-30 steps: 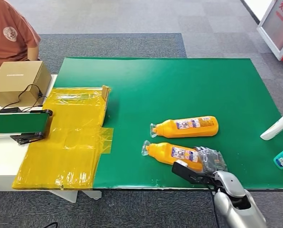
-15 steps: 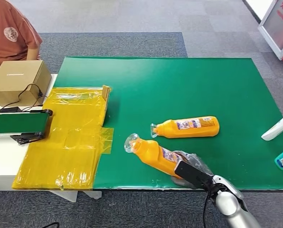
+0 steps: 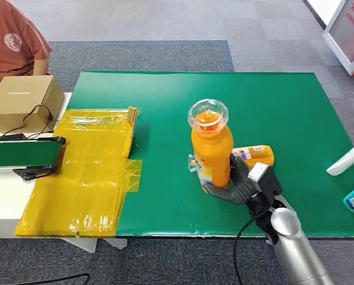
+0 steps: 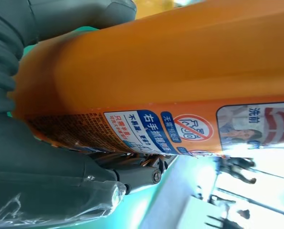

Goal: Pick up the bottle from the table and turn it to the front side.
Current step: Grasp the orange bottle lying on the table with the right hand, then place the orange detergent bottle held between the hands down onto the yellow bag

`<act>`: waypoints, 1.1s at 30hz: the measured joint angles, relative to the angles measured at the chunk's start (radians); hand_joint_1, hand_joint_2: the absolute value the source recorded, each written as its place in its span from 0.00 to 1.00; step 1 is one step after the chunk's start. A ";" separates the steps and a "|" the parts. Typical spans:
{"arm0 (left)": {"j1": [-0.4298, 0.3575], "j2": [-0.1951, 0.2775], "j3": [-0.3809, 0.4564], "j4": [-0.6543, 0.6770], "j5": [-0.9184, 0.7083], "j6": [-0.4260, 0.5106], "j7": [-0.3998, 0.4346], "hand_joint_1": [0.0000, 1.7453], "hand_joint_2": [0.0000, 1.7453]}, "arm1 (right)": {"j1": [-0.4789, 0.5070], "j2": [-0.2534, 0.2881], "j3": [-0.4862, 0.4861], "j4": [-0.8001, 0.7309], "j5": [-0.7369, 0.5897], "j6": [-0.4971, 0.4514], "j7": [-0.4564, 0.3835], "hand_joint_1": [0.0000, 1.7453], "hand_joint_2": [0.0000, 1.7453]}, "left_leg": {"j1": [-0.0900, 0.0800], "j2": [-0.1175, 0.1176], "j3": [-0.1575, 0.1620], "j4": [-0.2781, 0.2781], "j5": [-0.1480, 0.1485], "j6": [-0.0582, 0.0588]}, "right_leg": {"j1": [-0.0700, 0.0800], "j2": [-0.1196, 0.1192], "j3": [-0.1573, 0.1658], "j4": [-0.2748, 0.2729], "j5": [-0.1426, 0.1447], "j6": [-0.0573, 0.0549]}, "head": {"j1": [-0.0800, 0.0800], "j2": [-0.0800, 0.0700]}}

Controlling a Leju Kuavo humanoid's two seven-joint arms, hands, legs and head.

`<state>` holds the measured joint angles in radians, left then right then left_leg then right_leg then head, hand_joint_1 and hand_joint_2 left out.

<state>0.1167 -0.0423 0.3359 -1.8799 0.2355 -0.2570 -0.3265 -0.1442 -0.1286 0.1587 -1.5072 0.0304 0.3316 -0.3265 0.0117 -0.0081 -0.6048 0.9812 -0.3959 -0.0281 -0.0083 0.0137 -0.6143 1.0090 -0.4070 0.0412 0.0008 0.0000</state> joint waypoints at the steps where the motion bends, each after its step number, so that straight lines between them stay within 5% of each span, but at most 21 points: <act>1: -0.024 0.005 -0.024 0.019 0.003 0.009 0.006 0.00 1.00 | -0.023 0.015 0.003 0.012 -0.010 -0.006 0.000 1.00 1.00 | 0.000 0.000 0.000 0.000 0.001 0.000 | 0.000 0.000 0.000 0.000 0.000 0.000 | 0.000 0.000; 12: -0.257 0.029 -0.271 0.183 0.132 -0.010 0.082 0.00 1.00 | -0.203 0.159 0.036 0.154 -0.050 -0.063 0.003 1.00 1.00 | 0.000 0.000 -0.001 0.000 0.003 0.000 | 0.000 0.000 0.000 0.001 0.002 0.000 | 0.000 0.000; 21: -0.332 0.029 -0.386 0.253 0.163 -0.012 0.118 0.00 1.00 | -0.253 0.208 0.054 0.228 0.000 -0.120 0.007 1.00 1.00 | 0.000 0.000 -0.003 0.000 0.003 0.000 | 0.000 0.000 -0.003 0.001 0.003 -0.001 | 0.000 0.000; 33: -0.483 -0.013 -0.656 0.360 0.171 -0.014 0.187 0.00 1.00 | -0.324 0.302 0.128 0.396 0.123 -0.197 -0.001 1.00 1.00 | 0.000 0.000 -0.004 0.000 0.004 0.000 | 0.000 0.000 -0.004 0.001 0.004 0.000 | 0.000 0.000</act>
<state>-0.3667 -0.0549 -0.3205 -1.5194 0.4068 -0.2706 -0.1396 -0.4679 0.1731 0.2866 -1.1107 0.1531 0.1342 -0.3279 0.0118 -0.0082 -0.6086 0.9812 -0.3917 -0.0283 -0.0083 0.0137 -0.6182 1.0099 -0.4033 0.0412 0.0006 0.0000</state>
